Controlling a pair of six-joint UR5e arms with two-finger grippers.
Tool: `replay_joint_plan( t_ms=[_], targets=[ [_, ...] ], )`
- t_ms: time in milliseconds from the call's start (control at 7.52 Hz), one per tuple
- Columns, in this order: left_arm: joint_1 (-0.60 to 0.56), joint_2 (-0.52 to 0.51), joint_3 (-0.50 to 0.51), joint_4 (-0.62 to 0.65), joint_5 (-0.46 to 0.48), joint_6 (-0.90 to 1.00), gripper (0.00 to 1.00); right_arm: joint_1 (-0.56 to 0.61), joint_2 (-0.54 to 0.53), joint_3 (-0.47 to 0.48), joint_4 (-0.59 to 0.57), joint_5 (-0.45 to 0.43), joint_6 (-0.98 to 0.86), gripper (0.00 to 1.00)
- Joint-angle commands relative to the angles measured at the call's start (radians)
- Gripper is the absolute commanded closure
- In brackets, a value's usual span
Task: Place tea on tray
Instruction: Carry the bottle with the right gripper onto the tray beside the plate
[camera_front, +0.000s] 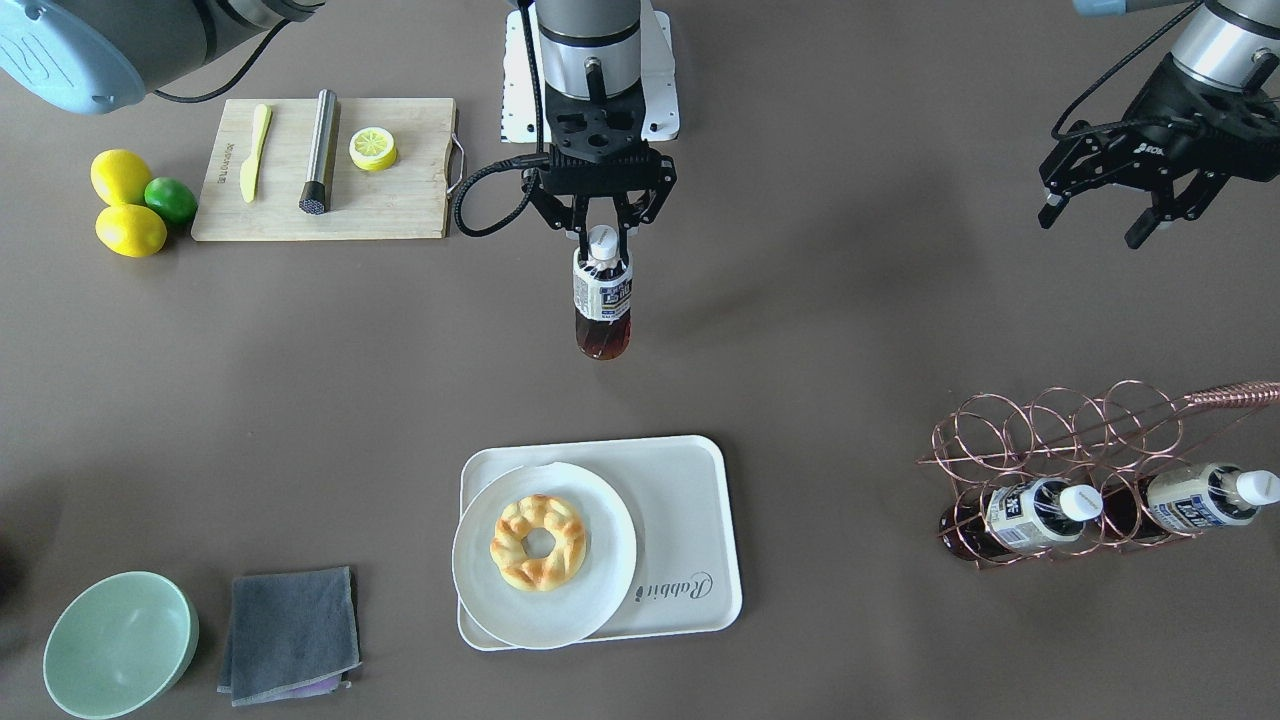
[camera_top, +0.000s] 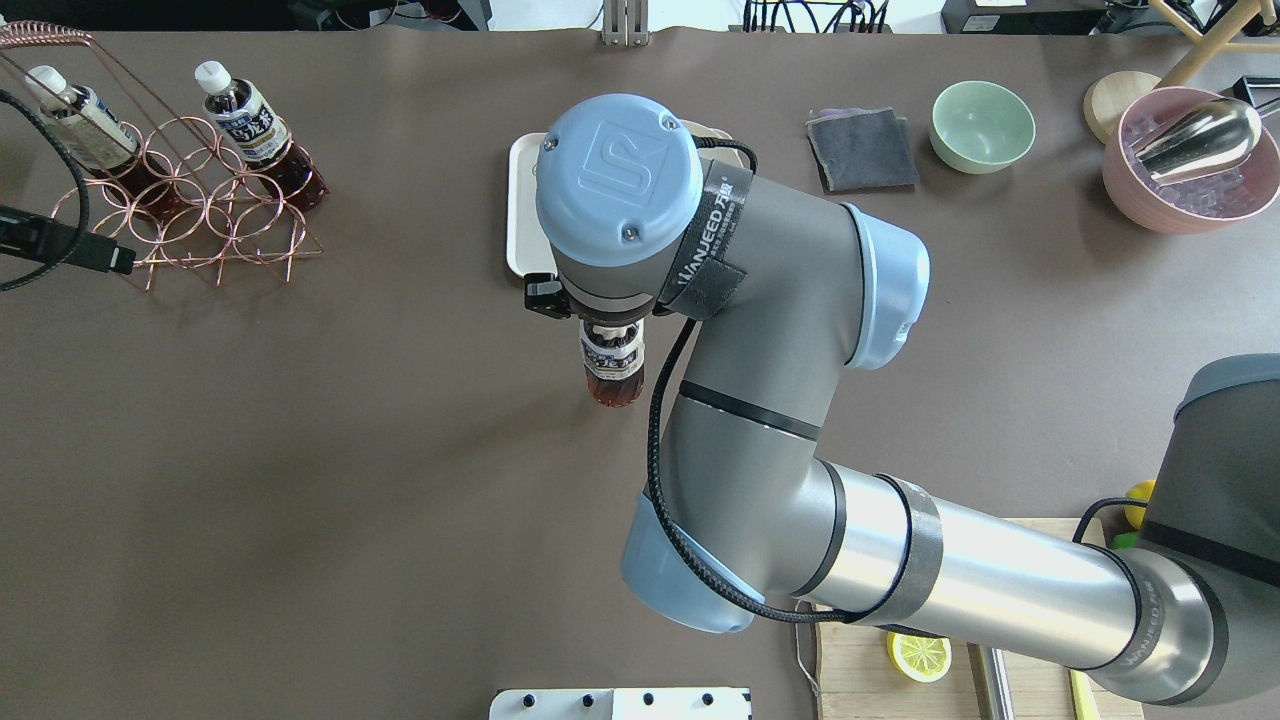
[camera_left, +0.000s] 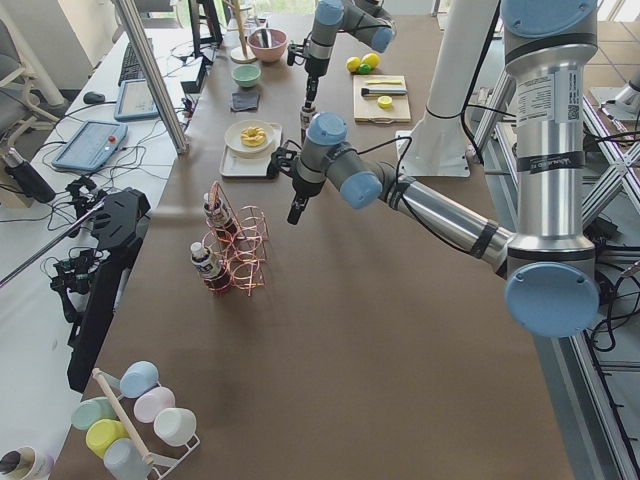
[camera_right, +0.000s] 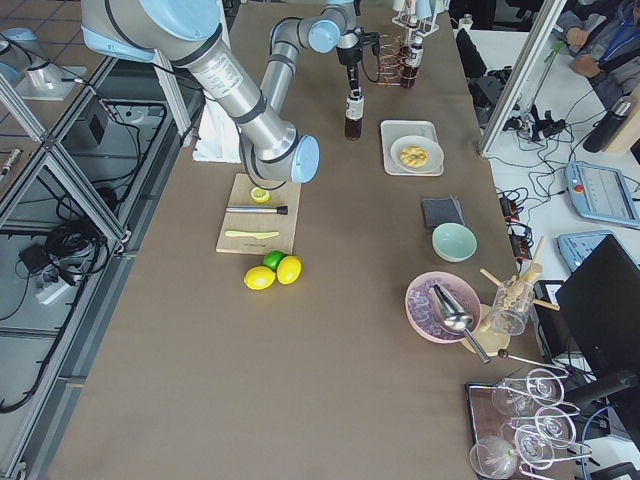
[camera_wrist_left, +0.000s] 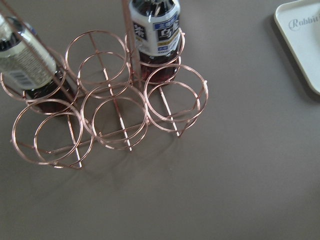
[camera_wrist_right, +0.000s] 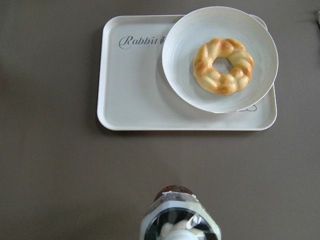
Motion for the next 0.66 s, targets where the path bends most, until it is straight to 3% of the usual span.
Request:
replay_joint_plan(
  t_ms=[0,266,399,532],
  targets=[
    [-0.104,0.214,0.024,-0.133,-0.064,0.130,0.03,0.073,0.160,-0.230,0.056,0.045,-0.029,1.00],
    [-0.410,0.253,0.146,-0.128,-0.254,0.450,0.03,0.133,0.292,-0.514,0.226,0.089,-0.022,1.00],
    [-0.499,0.299,0.168,-0.126,-0.312,0.544,0.03,0.156,0.345,-0.623,0.257,0.092,-0.029,1.00],
    [-0.514,0.328,0.161,-0.128,-0.316,0.554,0.03,0.168,0.377,-0.723,0.307,0.094,-0.040,1.00]
  ],
)
